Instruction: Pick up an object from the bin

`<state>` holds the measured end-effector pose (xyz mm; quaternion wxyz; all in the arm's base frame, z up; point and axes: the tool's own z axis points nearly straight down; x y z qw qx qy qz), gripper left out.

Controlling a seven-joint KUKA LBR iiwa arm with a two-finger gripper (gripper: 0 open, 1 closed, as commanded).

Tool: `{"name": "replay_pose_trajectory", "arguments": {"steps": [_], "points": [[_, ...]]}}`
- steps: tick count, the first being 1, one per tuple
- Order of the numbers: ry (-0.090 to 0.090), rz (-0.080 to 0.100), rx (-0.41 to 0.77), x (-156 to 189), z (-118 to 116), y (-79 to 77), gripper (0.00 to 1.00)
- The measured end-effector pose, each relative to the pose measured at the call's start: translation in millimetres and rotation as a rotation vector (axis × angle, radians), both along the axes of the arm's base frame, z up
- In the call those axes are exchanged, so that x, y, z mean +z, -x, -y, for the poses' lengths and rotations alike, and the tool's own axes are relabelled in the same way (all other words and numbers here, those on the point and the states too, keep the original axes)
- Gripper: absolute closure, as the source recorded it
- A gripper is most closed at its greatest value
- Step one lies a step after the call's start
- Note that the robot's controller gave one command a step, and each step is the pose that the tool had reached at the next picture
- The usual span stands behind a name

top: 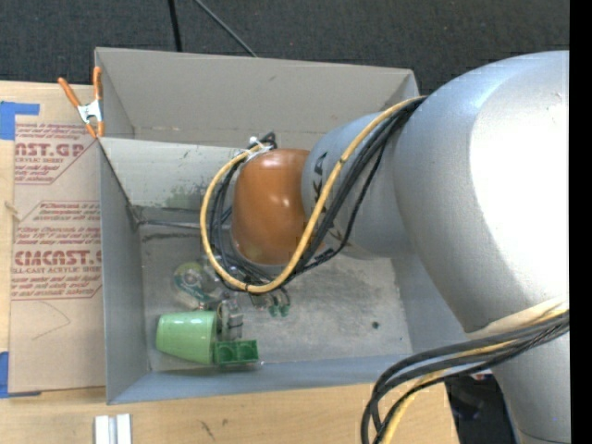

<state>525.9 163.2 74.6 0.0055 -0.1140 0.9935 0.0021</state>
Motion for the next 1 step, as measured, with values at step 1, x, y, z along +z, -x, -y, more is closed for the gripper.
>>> {"name": "replay_pose_trajectory", "arguments": {"steps": [1], "points": [[0.004, -0.003, 0.011, 171.0, -0.6, 1.0, 1.00]]}}
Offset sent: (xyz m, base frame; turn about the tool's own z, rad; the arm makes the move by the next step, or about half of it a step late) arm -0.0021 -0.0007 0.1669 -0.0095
